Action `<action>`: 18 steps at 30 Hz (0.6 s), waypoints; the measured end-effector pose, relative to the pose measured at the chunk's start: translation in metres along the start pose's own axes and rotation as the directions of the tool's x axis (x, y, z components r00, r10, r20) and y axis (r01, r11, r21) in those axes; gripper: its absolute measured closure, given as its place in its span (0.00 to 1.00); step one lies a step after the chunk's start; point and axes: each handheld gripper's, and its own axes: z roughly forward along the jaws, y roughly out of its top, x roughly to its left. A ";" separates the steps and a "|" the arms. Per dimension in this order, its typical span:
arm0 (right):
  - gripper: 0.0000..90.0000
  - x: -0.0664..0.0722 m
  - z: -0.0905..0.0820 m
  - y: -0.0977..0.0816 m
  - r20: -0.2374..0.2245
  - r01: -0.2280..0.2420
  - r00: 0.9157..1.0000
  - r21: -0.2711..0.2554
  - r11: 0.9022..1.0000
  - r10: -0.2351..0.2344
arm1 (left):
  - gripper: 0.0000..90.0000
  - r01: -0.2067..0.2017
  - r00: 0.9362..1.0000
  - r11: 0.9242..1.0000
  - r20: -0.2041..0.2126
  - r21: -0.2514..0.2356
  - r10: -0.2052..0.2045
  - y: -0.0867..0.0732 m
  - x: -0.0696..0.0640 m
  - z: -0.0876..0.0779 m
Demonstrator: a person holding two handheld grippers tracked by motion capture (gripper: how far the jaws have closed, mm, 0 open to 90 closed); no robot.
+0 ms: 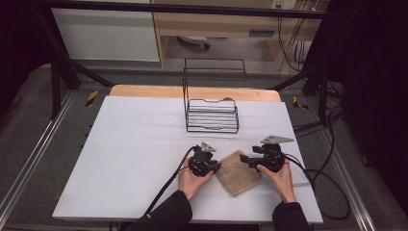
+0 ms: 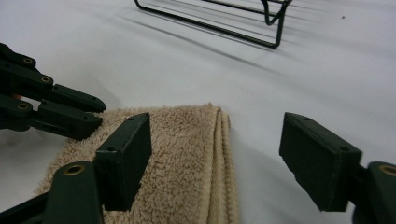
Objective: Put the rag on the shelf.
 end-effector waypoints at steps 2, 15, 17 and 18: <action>0.37 0.000 0.004 0.001 0.005 0.007 1.000 0.009 1.000 -0.007 | 0.88 0.003 1.000 1.000 -0.001 -0.002 -0.003 0.000 0.000 0.000; 0.64 -0.004 0.029 0.007 -0.012 0.026 1.000 0.087 0.996 -0.025 | 0.88 -0.055 0.998 0.998 -0.024 -0.011 0.055 -0.002 -0.004 0.002; 0.66 -0.005 0.032 0.007 -0.019 0.026 1.000 0.105 0.994 -0.024 | 0.88 -0.058 0.998 0.998 -0.029 -0.012 0.058 -0.002 -0.005 0.002; 0.68 -0.005 0.032 0.007 -0.021 0.026 1.000 0.104 0.994 -0.024 | 0.88 -0.058 0.998 0.998 -0.028 -0.013 0.057 -0.002 -0.005 0.002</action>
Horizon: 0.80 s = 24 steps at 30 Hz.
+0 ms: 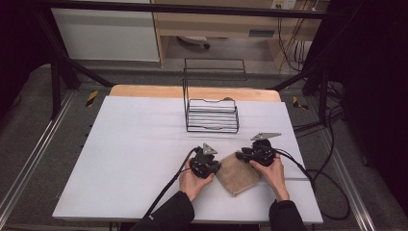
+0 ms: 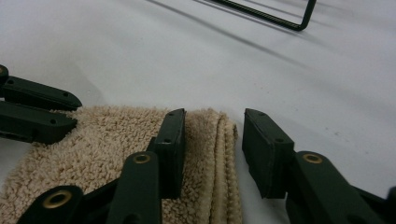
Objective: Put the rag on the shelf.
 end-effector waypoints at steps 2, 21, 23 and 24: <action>0.71 0.000 0.000 0.000 -0.012 -0.001 1.000 0.004 1.000 0.001 | 0.89 -0.002 1.000 1.000 0.003 0.003 0.002 0.000 0.001 0.000; 0.92 0.000 -0.006 0.003 -0.064 -0.055 0.996 0.043 0.998 0.058 | 0.94 0.051 0.998 0.999 0.047 -0.001 -0.051 0.002 0.005 -0.002; 0.92 0.000 -0.009 0.003 -0.069 -0.062 0.996 0.027 0.998 0.064 | 0.94 0.053 0.997 0.999 0.050 -0.014 -0.052 0.002 0.005 -0.003; 0.92 0.000 -0.011 0.003 -0.068 -0.055 0.996 0.019 0.998 0.057 | 0.94 0.052 0.997 0.999 0.054 -0.017 -0.051 0.003 0.006 -0.005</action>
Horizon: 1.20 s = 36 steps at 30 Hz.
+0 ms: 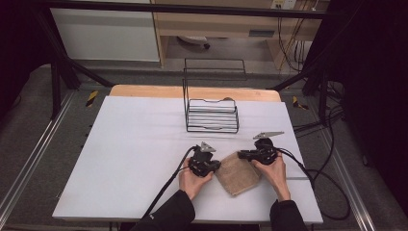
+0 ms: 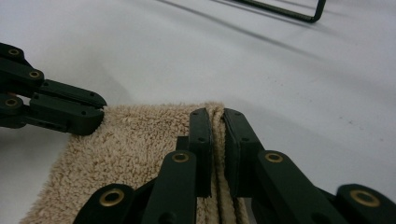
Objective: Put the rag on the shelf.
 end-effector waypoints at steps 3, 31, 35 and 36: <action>0.92 0.002 -0.007 0.000 -0.014 -0.004 1.000 -0.031 1.000 0.003 | 0.94 0.006 1.000 1.000 0.015 -0.026 -0.006 0.002 0.000 -0.006; 0.92 0.026 -0.046 0.010 0.011 0.058 0.998 -0.226 0.972 -0.057 | 0.95 -0.056 0.998 0.985 0.006 -0.161 0.058 0.021 -0.009 -0.043; 0.92 0.028 -0.051 0.011 0.014 0.060 0.998 -0.253 0.965 -0.059 | 0.95 -0.064 0.998 0.983 0.003 -0.173 0.065 0.024 -0.010 -0.047; 0.92 0.029 -0.052 0.012 0.014 0.058 0.998 -0.256 0.965 -0.056 | 0.95 -0.069 0.998 0.982 0.002 -0.175 0.070 0.025 -0.010 -0.048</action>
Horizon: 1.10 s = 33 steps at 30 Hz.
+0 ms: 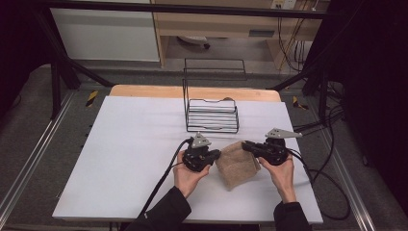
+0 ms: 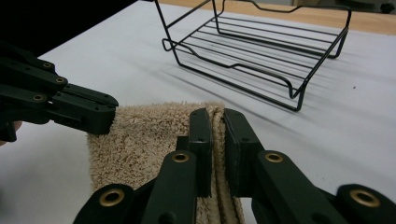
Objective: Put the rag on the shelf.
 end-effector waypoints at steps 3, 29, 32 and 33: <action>0.92 0.001 -0.002 0.002 0.005 0.014 1.000 -0.018 1.000 -0.014 | 0.95 -0.010 1.000 1.000 -0.004 -0.008 0.010 0.003 -0.001 -0.003; 0.92 0.018 -0.013 0.015 0.037 0.028 0.999 -0.159 0.987 -0.023 | 0.95 -0.050 0.999 0.996 -0.018 -0.068 0.049 0.025 0.004 -0.022; 0.92 0.020 -0.014 0.016 0.042 0.028 0.999 -0.166 0.986 -0.021 | 0.95 -0.057 0.998 0.996 -0.022 -0.072 0.055 0.027 0.005 -0.023; 0.92 0.021 -0.013 0.018 0.050 0.032 0.998 -0.172 0.985 -0.024 | 0.95 -0.057 0.998 0.996 -0.021 -0.073 0.056 0.028 0.006 -0.024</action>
